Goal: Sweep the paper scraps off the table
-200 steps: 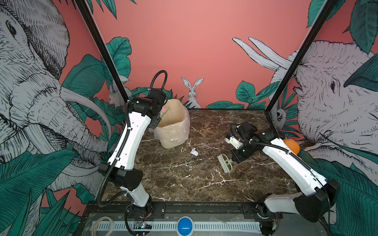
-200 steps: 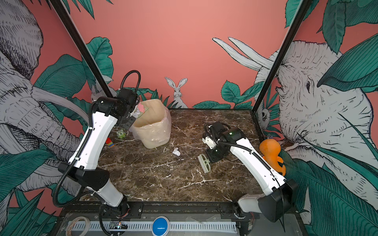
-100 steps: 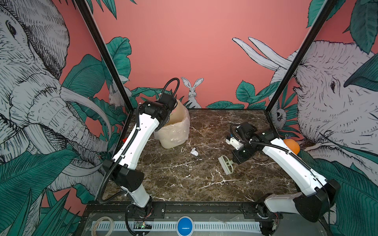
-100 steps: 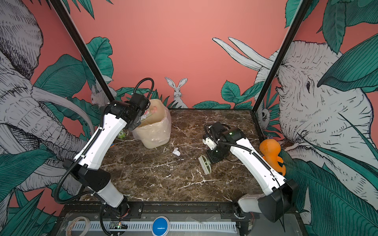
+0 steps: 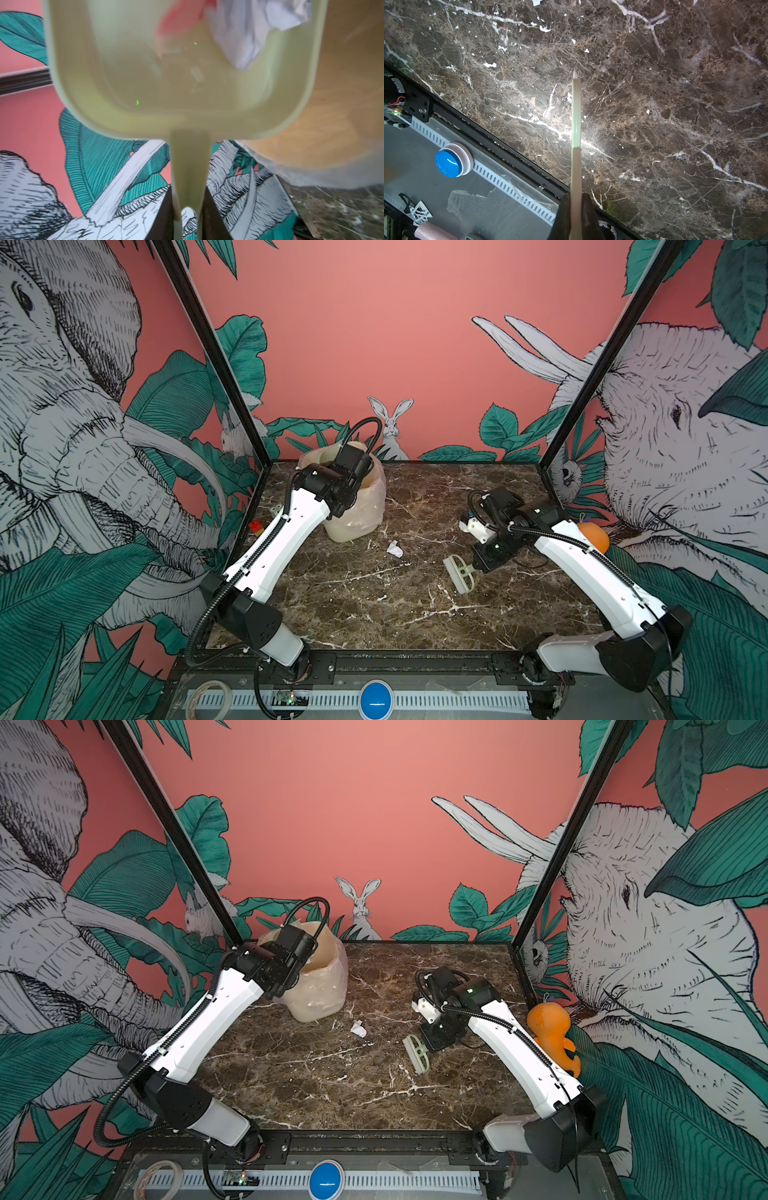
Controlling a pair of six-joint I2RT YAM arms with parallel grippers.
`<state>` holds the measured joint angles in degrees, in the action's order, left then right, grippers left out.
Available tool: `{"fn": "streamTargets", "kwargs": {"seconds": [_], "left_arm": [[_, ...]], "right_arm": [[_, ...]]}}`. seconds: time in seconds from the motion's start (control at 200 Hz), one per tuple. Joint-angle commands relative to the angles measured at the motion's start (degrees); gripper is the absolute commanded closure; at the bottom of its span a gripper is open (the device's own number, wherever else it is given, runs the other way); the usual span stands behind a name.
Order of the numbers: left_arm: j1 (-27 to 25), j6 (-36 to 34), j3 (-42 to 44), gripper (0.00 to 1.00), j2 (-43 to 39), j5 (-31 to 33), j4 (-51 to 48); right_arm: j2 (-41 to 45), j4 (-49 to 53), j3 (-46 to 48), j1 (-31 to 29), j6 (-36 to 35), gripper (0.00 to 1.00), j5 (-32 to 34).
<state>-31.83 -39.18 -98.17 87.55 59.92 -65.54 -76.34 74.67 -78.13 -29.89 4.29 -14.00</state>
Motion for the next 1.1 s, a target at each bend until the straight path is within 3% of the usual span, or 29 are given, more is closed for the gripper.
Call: {"fn": "streamTargets", "kwargs": {"seconds": [0.0,0.135,0.38,0.535,0.725,0.9,1.095], "left_arm": [[-0.31,-9.91,2.73,1.00,-4.31,4.59,9.70],[-0.33,-12.94,5.91,1.00,-6.22,5.39,12.97],[-0.42,-9.91,6.41,1.00,-7.91,4.87,11.43],[-0.45,1.74,-1.28,1.00,-7.85,-1.68,3.65],[-1.98,16.06,-8.91,1.00,-8.15,-13.97,-5.53],[-7.98,26.39,-5.86,1.00,-10.83,-21.41,-7.82],[-18.30,38.38,0.18,1.00,-12.56,-26.54,-7.27]], "right_arm": [[0.34,1.32,-1.28,0.36,-0.20,1.00,-0.59],[0.27,1.10,-1.41,0.36,-0.07,1.00,-0.74],[-0.20,-0.17,-1.58,0.36,0.58,1.00,-1.54],[-0.48,-3.22,-1.26,0.19,2.67,1.00,-4.64],[-2.04,-12.86,-0.10,-2.52,9.22,1.00,-9.44],[-7.90,-24.06,-1.38,-6.15,15.40,1.00,-12.13],[-16.63,-35.91,-2.95,-7.31,23.04,1.00,-16.08]]}}
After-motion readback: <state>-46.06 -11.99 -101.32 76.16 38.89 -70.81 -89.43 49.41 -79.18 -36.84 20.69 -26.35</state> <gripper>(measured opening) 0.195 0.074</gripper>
